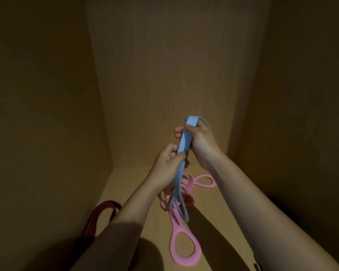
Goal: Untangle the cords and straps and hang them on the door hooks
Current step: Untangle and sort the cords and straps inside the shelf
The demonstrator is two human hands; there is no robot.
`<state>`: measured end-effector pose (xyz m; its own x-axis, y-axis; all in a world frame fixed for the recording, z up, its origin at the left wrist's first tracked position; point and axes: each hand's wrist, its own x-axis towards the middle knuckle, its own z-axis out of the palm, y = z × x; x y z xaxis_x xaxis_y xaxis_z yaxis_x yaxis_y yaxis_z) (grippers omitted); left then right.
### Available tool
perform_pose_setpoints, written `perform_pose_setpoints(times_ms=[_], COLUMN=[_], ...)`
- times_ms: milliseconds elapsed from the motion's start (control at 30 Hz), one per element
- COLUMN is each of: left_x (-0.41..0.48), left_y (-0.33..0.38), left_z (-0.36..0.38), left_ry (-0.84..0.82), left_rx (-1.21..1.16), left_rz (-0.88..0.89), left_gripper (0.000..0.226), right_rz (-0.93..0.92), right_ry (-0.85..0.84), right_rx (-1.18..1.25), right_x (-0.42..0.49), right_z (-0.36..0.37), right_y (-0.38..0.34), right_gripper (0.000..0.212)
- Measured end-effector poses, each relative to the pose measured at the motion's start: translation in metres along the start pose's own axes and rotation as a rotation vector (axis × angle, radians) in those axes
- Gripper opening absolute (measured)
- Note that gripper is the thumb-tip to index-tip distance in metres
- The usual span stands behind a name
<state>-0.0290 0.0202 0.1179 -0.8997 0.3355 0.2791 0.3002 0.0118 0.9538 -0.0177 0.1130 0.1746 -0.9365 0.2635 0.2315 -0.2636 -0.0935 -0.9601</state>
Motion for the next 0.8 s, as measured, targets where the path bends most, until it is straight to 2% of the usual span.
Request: perform_pose_setpoints(times_ms=[133,367,500,633,700,800], left_x=[0.001,-0.001,-0.002,-0.006,-0.007,-0.007], left_y=[-0.002,-0.007,-0.016,-0.028,-0.032,-0.032], left_z=[0.002,0.008,0.005,0.005,0.005,0.008], left_ry=[0.018,0.155,0.081,0.035,0.048,0.078], left_rx=[0.040,0.157,0.231,0.127,0.099,0.070], left_rz=[0.010,0.073,0.077,0.011,0.025,0.060], left_gripper=[0.012,0.015,0.010,0.011,0.008,0.017], right_rz=[0.019,0.038,0.025,-0.030,-0.038,-0.011], right_ry=[-0.020,-0.014,0.018,0.066,0.076,0.081], right_rx=[0.027,0.048,0.090,0.145,0.156,0.144], right_x=[-0.002,-0.002,-0.001,0.004,0.007,0.007], right_z=[-0.001,-0.003,-0.005,-0.008,-0.010,-0.011], right_y=[-0.001,0.001,0.001,-0.005,-0.007,-0.004], right_gripper=[0.023,0.021,0.018,0.020,0.018,0.015])
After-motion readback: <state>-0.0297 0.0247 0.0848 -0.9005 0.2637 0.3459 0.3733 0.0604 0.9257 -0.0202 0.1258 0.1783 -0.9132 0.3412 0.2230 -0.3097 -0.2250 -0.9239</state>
